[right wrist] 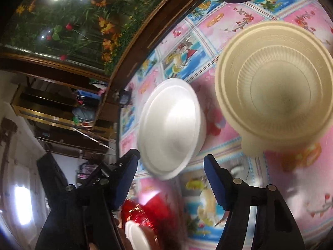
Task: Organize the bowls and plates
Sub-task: 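Move both grippers to the white bowl and grasp its rim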
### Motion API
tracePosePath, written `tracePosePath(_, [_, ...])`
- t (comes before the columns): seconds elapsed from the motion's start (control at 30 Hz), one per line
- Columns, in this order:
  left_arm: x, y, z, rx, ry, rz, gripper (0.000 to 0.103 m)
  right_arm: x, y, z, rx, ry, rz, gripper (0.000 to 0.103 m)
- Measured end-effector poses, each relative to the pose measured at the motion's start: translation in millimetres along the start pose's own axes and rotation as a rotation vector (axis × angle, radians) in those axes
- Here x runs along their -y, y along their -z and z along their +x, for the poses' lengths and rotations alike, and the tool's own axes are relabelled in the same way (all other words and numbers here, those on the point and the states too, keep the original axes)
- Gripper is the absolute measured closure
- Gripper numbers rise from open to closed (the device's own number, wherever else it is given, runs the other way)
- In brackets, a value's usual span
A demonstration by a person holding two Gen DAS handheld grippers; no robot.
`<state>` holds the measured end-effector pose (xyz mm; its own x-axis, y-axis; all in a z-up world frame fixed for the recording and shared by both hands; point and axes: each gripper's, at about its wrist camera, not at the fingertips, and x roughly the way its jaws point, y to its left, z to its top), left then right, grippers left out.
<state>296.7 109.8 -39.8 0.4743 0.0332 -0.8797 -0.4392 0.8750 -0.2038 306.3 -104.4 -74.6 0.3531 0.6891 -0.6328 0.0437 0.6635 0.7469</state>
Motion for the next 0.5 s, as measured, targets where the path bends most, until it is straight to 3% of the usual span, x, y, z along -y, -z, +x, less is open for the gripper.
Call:
tracePosePath(0.33, [2.7,-0.2,29.1,-0.031,-0.045,-0.011,0.027,6.4,-7.3,23.2,0.018,0.106,-0.013,0.058])
tracePosePath(0.4, [4.2,1.0,34.4,-0.051,-0.051,0.000,0.046,8.1,-7.1,26.4,0.014,0.117,-0.019,0.064])
tracePosePath(0.47, [6.3,2.7,39.4,-0.075,-0.064,0.016,0.062,9.3,-6.8,30.6,0.003,0.134,-0.030,0.086])
tracePosePath(0.5, [6.5,4.9,42.0,-0.088,-0.072,0.025,0.075,9.7,-6.4,31.8,0.001,0.141,-0.038,0.088])
